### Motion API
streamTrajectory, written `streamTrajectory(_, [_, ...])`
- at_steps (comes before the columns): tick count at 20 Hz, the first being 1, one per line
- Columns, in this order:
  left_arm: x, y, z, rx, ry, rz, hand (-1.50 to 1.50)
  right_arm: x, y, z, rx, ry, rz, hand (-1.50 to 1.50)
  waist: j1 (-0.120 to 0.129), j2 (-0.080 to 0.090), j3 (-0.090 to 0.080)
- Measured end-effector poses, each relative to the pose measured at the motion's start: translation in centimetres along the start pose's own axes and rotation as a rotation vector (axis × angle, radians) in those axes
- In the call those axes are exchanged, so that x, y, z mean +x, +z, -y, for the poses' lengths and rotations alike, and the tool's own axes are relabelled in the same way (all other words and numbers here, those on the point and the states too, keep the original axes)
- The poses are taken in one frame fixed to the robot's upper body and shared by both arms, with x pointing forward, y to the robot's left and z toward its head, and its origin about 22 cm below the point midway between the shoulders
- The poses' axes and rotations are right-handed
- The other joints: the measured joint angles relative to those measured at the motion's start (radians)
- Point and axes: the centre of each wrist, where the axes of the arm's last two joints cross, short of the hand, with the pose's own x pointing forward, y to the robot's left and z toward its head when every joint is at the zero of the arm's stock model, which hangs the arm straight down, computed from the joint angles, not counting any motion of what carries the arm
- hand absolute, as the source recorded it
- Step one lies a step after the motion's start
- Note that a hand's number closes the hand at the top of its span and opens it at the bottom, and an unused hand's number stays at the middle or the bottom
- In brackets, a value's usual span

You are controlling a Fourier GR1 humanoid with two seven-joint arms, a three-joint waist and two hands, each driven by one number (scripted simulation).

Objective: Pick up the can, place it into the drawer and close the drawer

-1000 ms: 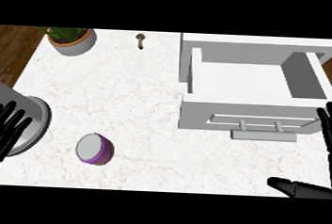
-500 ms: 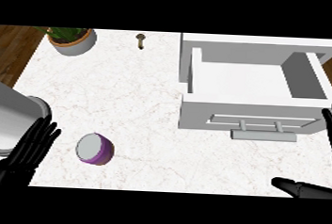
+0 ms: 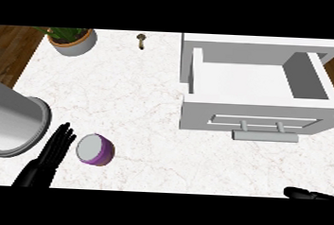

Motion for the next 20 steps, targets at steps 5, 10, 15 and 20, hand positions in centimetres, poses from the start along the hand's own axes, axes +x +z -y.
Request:
streamTrajectory(5, [-2.7,-0.7,0.3,0.037,0.008,-0.017,-1.50,0.9,0.6,0.3,-0.009,-0.003,0.001,-1.50,-0.001,0.000,0.000])
streamTrajectory(10, [-5.2,-1.5,-0.5,0.055,0.006,-0.035,-1.50,1.3,0.8,0.5,-0.009,0.001,0.003,-1.50,-0.002,0.000,0.000])
streamTrajectory(15, [-7.3,-2.1,-0.7,0.062,0.001,-0.053,-1.50,1.5,0.8,1.2,-0.019,-0.003,0.009,-1.50,-0.002,0.000,0.000])
streamTrajectory(20, [-8.6,-2.6,-1.2,0.074,0.011,-0.071,-1.50,1.8,0.8,1.3,-0.014,0.009,0.010,-1.50,-0.002,0.000,0.000])
